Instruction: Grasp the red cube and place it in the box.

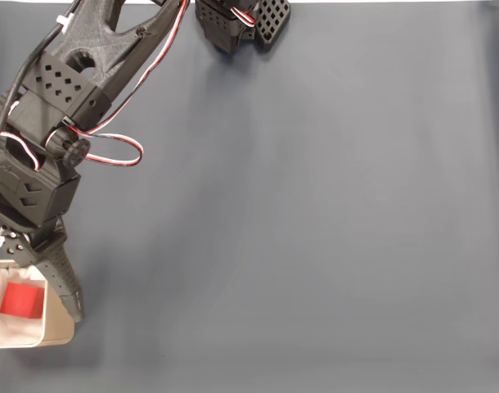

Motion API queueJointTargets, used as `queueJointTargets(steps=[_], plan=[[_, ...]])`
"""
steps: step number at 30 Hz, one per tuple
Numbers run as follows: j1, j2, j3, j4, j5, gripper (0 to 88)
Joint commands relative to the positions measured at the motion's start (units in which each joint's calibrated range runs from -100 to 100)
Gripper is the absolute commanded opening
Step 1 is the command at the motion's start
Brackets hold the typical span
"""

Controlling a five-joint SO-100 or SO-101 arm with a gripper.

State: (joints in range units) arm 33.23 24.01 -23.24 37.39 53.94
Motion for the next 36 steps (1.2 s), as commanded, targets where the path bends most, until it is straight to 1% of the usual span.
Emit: queueJointTargets(steps=[1,14,16,18,19,21,24,25,27,36], plan=[[-0.2,-3.1,-2.1,-1.1,-0.1,52.5],[-0.2,-3.0,-2.1,-1.6,-0.4,51.2],[-0.4,-3.0,-2.1,-1.6,-0.5,46.5],[-0.8,-3.3,-2.1,-1.4,-0.3,32.5],[-1.3,-3.6,-2.1,-1.4,-0.5,23.7],[-2.5,-4.9,-1.8,-1.6,-1.3,12.2],[-5.5,-8.2,0.5,-1.6,-2.1,3.4],[-6.9,-9.9,1.9,-1.6,-2.5,1.4],[-9.7,-13.3,5.1,-1.6,-3.2,0.0],[-24.2,-38.5,32.5,-2.2,-5.7,0.0]])
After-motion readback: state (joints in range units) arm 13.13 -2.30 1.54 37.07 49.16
